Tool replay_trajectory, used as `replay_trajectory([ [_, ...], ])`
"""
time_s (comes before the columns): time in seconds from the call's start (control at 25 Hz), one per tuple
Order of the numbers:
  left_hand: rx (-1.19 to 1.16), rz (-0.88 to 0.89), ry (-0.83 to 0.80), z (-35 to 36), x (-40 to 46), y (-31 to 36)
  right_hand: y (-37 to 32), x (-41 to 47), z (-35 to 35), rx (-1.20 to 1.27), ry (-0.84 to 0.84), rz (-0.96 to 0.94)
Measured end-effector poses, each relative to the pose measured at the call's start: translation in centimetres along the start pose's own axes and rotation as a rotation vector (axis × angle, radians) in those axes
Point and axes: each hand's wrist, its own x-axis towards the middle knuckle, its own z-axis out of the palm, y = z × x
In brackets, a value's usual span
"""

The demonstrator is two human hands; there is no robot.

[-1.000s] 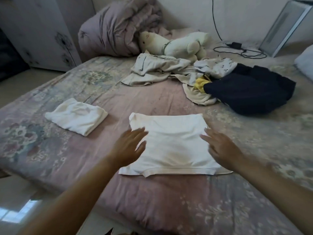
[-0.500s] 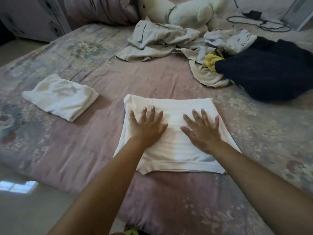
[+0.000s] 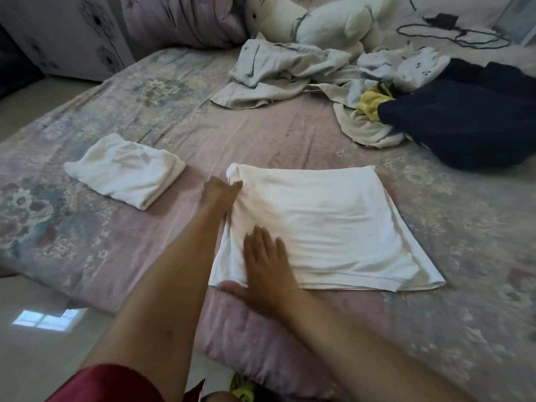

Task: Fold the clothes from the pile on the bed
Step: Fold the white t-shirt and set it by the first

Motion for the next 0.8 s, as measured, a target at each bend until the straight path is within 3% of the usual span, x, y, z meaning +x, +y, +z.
replay_trajectory([
  [0.12,-0.134,-0.039,-0.166,-0.7,-0.2,1.0,-1.8,0.2,1.9,0.000,-0.021,0.052],
  [0.24,-0.121,-0.055,-0.314,-1.7,-1.2,1.7,-1.1,0.4,1.7,0.055,0.166,0.003],
  [0.36,-0.266,-0.037,-0.459,-2.7,-1.7,3.4,-0.4,-0.3,-1.1,0.517,0.394,0.018],
  [0.52,-0.416,0.064,-0.435,-1.2,-2.9,9.8,3.6,-3.4,-7.0,1.114,0.525,0.410],
  [0.8,-0.248,0.242,-0.453,12.3,-11.0,20.0,15.9,-10.0,-8.5,1.306,0.683,0.860],
])
